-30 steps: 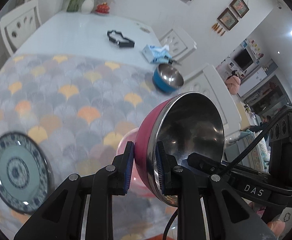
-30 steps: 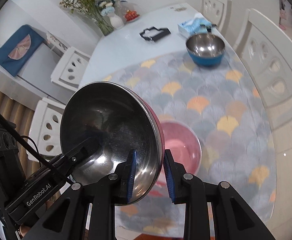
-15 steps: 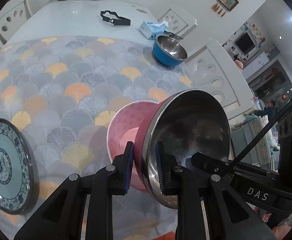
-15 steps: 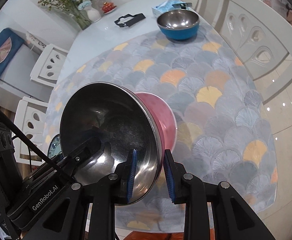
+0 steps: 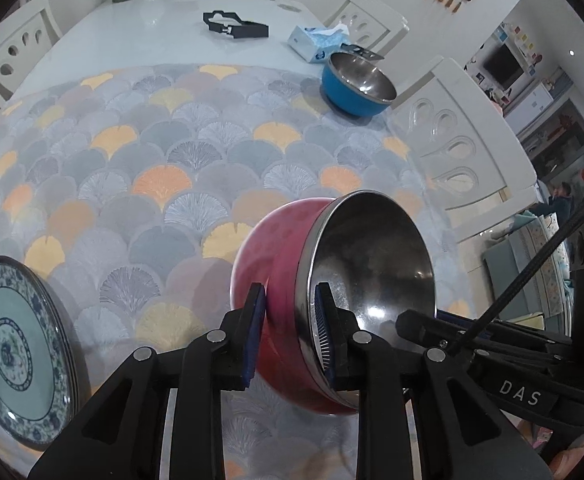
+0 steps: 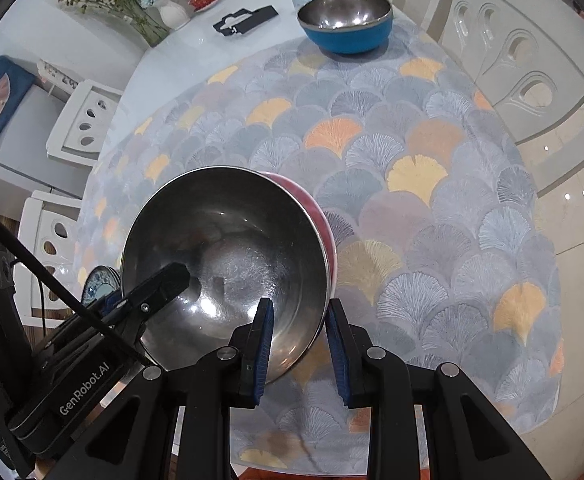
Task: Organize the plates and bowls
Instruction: 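Lower the red steel bowl into the pink bowl and open the left gripper, then move the left gripper toward the blue steel bowl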
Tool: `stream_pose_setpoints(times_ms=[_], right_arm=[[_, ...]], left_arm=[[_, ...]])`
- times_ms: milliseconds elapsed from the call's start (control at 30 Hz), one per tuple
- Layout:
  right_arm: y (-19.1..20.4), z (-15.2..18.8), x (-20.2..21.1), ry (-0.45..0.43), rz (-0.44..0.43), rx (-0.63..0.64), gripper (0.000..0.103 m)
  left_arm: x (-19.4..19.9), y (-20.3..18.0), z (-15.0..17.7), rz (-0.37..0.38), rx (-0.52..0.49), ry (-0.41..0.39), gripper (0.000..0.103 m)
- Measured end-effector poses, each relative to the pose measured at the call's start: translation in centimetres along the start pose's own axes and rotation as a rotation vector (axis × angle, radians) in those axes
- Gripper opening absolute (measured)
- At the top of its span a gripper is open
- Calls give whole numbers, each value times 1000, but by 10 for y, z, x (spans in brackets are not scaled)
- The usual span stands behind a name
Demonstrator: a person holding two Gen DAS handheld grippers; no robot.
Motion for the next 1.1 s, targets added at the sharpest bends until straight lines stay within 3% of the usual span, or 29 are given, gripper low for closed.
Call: stream_pose_setpoints(times_ms=[267,333,400,500,700,867,1100], right_arm=[[0,-5,-2,7,13,26,27],[1,-6,-1,10,6,30,27],[2,-5,0,19,-1,33,27],[2,-3,0,26,-8,34,27],[8,-5,0,33,-15,60,27],[9,-15,9,21,-29,61,27],[14,-49,46,-76,-64,70,27]], left_arm=[[-9,9,-3,-32,-3,14,28],[-5,8,-4,-76,-37,25,31],[4,6,-3,-178,-121,16,37],[13,10,-2,-246,-166,7,44],[1,21,3,-211,-120,57,44],[17,16,-12,-209,-133,-6,44],[47,9,-54,-186,-120,-101,44]])
Point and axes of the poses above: each gripper's, at about its wrist camera, not at the fingertips, and x roughly against the way its jaws point, y to its left, z to its underside, the point moved 6 cm from there along -x, roughly the way its jaws point, and after that the axes turned 5 degrees about z, right-handed, at the moved point
